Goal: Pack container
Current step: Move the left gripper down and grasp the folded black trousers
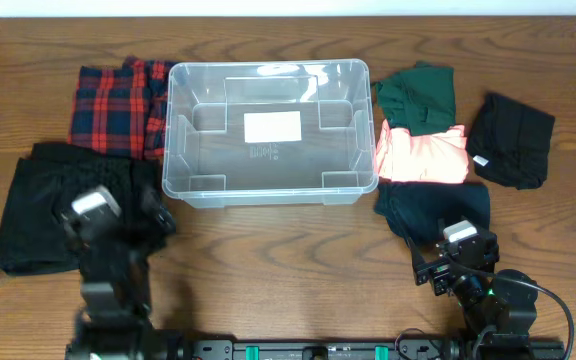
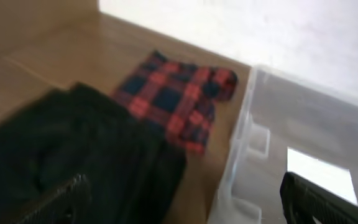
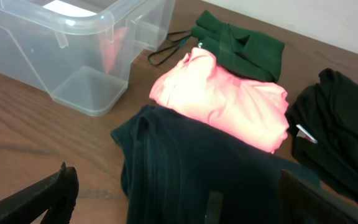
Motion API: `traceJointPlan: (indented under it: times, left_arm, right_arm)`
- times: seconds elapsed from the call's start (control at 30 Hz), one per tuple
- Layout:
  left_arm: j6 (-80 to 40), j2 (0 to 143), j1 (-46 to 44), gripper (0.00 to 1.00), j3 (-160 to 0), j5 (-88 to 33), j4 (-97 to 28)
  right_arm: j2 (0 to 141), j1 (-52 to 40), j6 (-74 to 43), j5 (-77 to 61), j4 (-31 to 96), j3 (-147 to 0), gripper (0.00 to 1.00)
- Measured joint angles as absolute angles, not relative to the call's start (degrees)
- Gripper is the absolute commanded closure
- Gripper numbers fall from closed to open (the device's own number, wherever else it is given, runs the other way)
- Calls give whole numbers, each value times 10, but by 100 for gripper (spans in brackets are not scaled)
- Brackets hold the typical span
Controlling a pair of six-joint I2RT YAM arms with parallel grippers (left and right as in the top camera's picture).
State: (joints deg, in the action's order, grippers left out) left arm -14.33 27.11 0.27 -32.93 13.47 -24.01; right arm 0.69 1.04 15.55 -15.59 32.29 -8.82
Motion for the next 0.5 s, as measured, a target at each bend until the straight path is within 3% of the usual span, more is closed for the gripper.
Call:
traceJointPlan:
  times: [0.3, 0.5]
  left_arm:
    - [-150, 593, 19, 2, -655, 148, -407]
    - [-152, 664, 25, 2, -710, 137, -455]
  right_arm:
    - [7, 10, 154, -156, 323, -88, 1]
    - [7, 10, 154, -156, 323, -88, 1]
